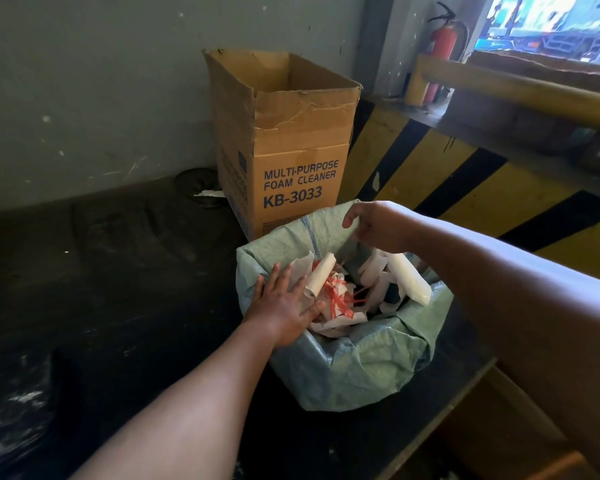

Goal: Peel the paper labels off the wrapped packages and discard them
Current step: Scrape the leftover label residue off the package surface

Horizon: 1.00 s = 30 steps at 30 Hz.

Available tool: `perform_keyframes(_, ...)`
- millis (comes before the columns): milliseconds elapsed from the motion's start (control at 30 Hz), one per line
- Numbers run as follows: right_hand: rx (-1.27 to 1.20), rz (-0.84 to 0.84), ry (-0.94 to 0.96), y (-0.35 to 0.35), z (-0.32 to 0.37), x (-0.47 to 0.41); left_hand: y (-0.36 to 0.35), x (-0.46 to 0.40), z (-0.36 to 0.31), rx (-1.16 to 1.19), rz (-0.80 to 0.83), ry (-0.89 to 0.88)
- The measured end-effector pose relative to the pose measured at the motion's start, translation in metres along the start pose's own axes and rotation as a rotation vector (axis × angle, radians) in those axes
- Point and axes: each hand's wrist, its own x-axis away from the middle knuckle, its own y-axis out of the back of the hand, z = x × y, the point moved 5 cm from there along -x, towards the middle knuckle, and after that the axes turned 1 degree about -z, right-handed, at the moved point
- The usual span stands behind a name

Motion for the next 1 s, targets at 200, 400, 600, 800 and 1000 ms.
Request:
perform_keyframes(200,0.056,0.007,-0.081,0.004,-0.005,-0.006,-0.002,-0.002,0.001,-0.012,-0.002,-0.002)
perform_keyframes(400,0.234,-0.036,-0.098,0.011,-0.001,0.003,-0.002,-0.002,0.002,-0.007,-0.007,-0.006)
perform_keyframes(600,0.250,-0.003,-0.117,0.014,-0.001,0.006,-0.003,-0.004,0.002,0.002,-0.014,-0.006)
perform_keyframes(800,-0.109,0.030,-0.210,0.007,-0.011,0.007,-0.003,-0.003,0.001,0.000,-0.011,-0.003)
perform_keyframes(1000,-0.042,0.043,-0.130,0.007,-0.008,0.006,-0.004,-0.003,0.002,0.013,-0.019,-0.002)
